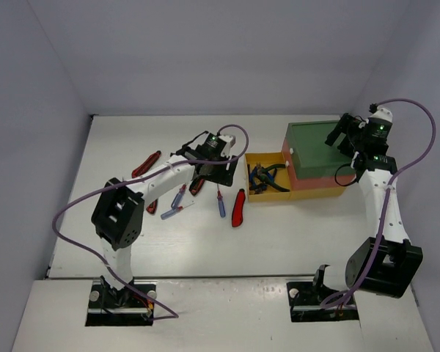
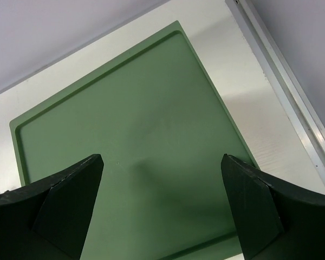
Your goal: Sort the tools into containers
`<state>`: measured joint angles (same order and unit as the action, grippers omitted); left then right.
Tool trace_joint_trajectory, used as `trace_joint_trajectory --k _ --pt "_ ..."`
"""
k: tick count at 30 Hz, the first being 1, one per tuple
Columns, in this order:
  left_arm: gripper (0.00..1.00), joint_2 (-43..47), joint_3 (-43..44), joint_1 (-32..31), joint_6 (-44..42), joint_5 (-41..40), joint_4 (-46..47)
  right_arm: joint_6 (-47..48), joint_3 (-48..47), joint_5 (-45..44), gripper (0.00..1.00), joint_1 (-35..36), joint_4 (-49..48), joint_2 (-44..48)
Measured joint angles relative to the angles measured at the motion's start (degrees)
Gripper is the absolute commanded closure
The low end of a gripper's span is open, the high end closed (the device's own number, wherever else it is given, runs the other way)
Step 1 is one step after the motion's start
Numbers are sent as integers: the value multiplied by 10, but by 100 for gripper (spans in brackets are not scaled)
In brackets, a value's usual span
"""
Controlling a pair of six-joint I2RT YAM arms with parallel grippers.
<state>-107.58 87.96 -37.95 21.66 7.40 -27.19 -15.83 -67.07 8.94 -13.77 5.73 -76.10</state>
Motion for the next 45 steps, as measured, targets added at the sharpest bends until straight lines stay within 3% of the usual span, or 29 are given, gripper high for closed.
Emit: trace_joint_trajectory --k 10,25,35,45 --pt "37 -87 10 -5 -4 18 59 11 0 7 13 -1 -9 -5" --pt "37 -100 10 -7 -6 28 102 90 -62 -58 12 -12 17 -4" --pt "37 -148 27 -7 -15 38 135 97 -74 64 14 -40 12 -105" --pt "37 -192 82 -8 -22 56 160 75 -47 140 17 -38 -36 -112"
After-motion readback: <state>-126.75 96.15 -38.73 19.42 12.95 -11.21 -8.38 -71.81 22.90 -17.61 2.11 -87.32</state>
